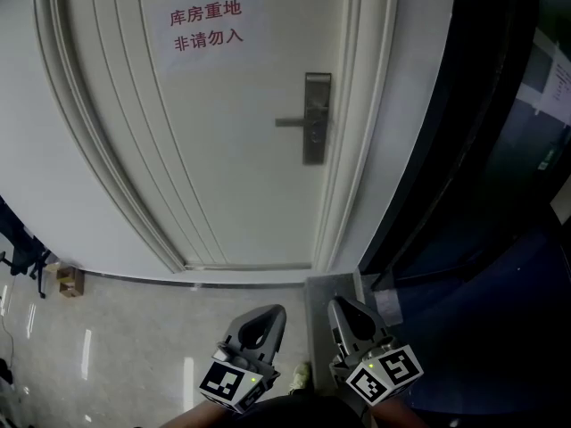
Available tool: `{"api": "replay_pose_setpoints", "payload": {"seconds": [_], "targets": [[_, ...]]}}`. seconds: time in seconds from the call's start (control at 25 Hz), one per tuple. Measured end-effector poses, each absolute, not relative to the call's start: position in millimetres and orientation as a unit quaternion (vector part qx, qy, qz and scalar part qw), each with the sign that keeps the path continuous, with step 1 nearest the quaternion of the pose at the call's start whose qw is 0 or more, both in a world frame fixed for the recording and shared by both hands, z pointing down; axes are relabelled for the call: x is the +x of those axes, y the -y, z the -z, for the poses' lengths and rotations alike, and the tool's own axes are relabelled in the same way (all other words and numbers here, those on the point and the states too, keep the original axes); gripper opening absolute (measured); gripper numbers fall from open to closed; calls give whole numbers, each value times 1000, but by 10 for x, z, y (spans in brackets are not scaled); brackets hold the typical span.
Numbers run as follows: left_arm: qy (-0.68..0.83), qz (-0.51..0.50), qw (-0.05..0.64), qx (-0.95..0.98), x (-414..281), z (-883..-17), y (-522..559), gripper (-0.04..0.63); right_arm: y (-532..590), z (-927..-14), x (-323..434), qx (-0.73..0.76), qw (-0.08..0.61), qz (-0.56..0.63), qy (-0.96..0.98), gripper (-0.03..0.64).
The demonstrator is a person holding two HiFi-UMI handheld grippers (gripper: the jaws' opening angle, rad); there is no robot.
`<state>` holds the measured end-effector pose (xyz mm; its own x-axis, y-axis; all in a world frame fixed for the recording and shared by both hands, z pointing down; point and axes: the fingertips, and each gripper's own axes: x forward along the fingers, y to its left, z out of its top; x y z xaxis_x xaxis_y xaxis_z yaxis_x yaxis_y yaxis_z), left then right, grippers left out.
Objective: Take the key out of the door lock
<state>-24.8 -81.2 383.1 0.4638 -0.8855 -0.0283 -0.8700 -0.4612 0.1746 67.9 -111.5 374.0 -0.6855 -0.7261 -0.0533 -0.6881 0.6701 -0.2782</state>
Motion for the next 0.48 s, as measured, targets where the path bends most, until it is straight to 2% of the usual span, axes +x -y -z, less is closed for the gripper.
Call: {"api": "replay_pose_setpoints", "payload": {"seconds": [0.48], "targets": [[528, 54, 69, 845, -96, -3786, 1735, 6, 2067, -3815, 646, -374, 54, 116, -919, 15]]}}
